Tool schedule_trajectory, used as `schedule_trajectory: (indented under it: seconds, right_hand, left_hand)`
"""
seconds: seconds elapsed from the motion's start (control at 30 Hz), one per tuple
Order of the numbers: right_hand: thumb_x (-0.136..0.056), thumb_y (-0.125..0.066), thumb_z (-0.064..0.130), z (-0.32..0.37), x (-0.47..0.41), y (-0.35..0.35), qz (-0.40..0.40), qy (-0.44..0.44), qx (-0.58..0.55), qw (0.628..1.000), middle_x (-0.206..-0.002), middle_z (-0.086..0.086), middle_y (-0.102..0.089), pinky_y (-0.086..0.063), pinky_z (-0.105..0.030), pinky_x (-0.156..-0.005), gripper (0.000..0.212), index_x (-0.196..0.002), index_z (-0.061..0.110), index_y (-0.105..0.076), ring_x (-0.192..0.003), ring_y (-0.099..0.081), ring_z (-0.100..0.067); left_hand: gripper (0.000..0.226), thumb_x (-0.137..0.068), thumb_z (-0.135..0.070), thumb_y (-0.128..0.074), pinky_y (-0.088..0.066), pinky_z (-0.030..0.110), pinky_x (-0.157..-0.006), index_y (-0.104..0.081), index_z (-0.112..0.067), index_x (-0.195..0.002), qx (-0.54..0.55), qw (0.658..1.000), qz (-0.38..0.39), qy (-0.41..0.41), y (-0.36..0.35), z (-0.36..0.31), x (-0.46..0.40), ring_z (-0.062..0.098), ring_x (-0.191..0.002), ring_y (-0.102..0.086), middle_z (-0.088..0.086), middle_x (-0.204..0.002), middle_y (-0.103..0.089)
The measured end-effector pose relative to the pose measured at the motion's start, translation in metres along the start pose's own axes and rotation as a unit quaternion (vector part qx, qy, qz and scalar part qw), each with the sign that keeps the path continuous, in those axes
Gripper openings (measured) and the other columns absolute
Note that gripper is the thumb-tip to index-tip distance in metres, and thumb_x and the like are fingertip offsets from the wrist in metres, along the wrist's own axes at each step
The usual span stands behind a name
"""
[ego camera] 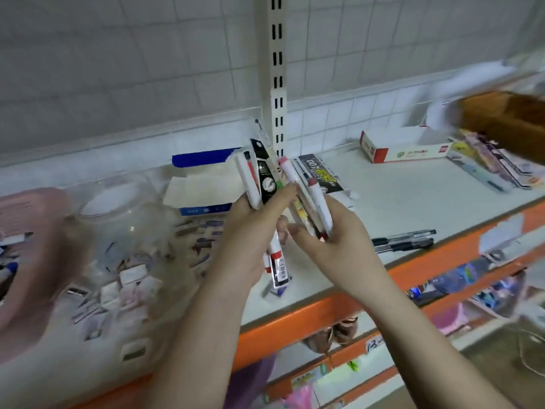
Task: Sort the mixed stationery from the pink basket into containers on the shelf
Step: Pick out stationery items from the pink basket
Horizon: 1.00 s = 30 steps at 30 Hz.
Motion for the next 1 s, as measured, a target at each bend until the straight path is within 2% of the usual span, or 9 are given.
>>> schedule_trajectory:
  seconds: [0.07, 0.17, 0.23, 0.33, 0.4, 0.5, 0.63, 0.87, 1.0]
  right_hand:
    - [-0.086, -0.064, 0.011, -0.014, 0.006, 0.039, -0.022, -0.028, -0.021, 0.999, -0.055, 0.023, -0.056, -0.037, -0.012, -0.053, 0.021, -0.086, 0.031, -0.058, -0.051, -0.049, -0.001]
    - [-0.087, -0.065, 0.016, -0.041, 0.018, 0.107, -0.069, -0.061, -0.008, 0.996, -0.049, 0.01, -0.049, -0.032, -0.012, -0.045, 0.023, -0.071, 0.028, -0.054, -0.043, -0.042, -0.004]
    - [-0.089, -0.063, 0.021, -0.058, 0.027, 0.153, -0.084, -0.068, 0.02, 0.994, -0.049, 0.009, -0.051, -0.034, -0.012, -0.045, 0.02, -0.072, 0.026, -0.053, -0.043, -0.046, -0.003]
    - [-0.094, -0.055, 0.025, -0.086, 0.039, 0.223, -0.058, -0.048, 0.081, 0.994, -0.058, 0.005, -0.056, -0.034, -0.016, -0.046, 0.022, -0.078, 0.038, -0.048, -0.048, -0.046, -0.006]
    - [-0.096, -0.051, 0.025, -0.109, 0.043, 0.279, -0.054, -0.058, 0.095, 0.992, -0.056, 0.004, -0.049, -0.033, -0.02, -0.047, 0.024, -0.075, 0.035, -0.045, -0.047, -0.041, -0.007]
    - [-0.098, -0.048, 0.022, -0.144, 0.045, 0.376, -0.106, -0.12, 0.022, 0.987, -0.054, 0.006, -0.038, -0.03, -0.022, -0.046, 0.03, -0.068, 0.02, -0.04, -0.045, -0.034, -0.009]
    - [-0.098, -0.047, 0.021, -0.176, 0.032, 0.495, -0.19, -0.158, -0.022, 0.969, -0.056, 0.002, -0.037, -0.026, -0.017, -0.04, 0.029, -0.072, 0.016, -0.037, -0.045, -0.031, -0.01]
    - [-0.098, -0.047, 0.021, -0.256, -0.038, 0.621, -0.23, -0.164, -0.011, 0.959, -0.053, 0.005, -0.044, -0.029, -0.017, -0.039, 0.02, -0.08, 0.015, -0.043, -0.047, -0.035, -0.012]
    - [-0.097, -0.046, 0.018, -0.313, -0.108, 0.663, -0.215, -0.191, 0.015, 0.958, -0.06, -0.003, -0.041, -0.029, -0.016, -0.038, 0.012, -0.086, 0.013, -0.045, -0.044, -0.036, -0.01]
  left_hand:
    - [0.012, -0.081, -0.014, -0.069, -0.034, 0.021, -0.042, -0.06, -0.015, -0.073, 0.011, 1.0, 0.008, -0.011, -0.037, 0.007, -0.002, 0.009, -0.042, -0.039, -0.001, -0.055, -0.049]
    - [0.017, -0.082, -0.007, -0.065, -0.029, 0.02, -0.042, -0.054, -0.016, -0.072, 0.033, 0.999, 0.037, -0.016, -0.103, 0.023, -0.003, 0.009, -0.043, -0.036, -0.002, -0.054, -0.044]
    - [0.018, -0.083, -0.006, -0.063, -0.027, 0.02, -0.042, -0.052, -0.016, -0.072, 0.046, 0.997, 0.059, -0.002, -0.153, 0.04, -0.002, 0.009, -0.044, -0.034, -0.004, -0.052, -0.041]
    - [0.017, -0.086, -0.008, -0.062, -0.028, 0.016, -0.038, -0.054, -0.016, -0.073, 0.085, 0.99, 0.103, 0.039, -0.241, 0.07, 0.001, 0.008, -0.04, -0.033, -0.006, -0.048, -0.047]
    - [0.014, -0.085, -0.013, -0.064, -0.029, 0.014, -0.036, -0.056, -0.016, -0.074, 0.105, 0.985, 0.123, 0.06, -0.302, 0.086, 0.003, 0.007, -0.037, -0.034, -0.003, -0.054, -0.05]
    - [0.018, -0.087, -0.026, -0.064, -0.027, 0.015, -0.035, -0.057, -0.016, -0.075, 0.123, 0.976, 0.143, 0.107, -0.384, 0.108, -0.001, 0.006, -0.036, -0.034, -0.004, -0.055, -0.049]
    - [0.027, -0.095, -0.035, -0.052, -0.027, 0.012, -0.036, -0.05, -0.017, -0.074, 0.143, 0.964, 0.148, 0.167, -0.474, 0.123, -0.024, 0.004, -0.033, -0.033, -0.006, -0.053, -0.046]
    - [0.021, -0.087, -0.027, -0.066, -0.042, 0.018, -0.042, -0.056, -0.013, -0.075, 0.073, 0.974, 0.181, 0.118, -0.608, 0.112, -0.099, 0.009, -0.043, -0.048, -0.002, -0.055, -0.051]
    - [0.019, -0.091, -0.021, -0.061, -0.044, 0.019, -0.049, -0.056, -0.014, -0.074, 0.031, 0.979, 0.174, 0.099, -0.668, 0.101, -0.154, 0.009, -0.046, -0.053, -0.003, -0.052, -0.055]
Point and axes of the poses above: each hand's wrist, its own x-axis away from the middle knuckle, its own y-axis out of the back of the hand, z = x × y, the point moved 7 cm from there along -x, towards the middle knuckle
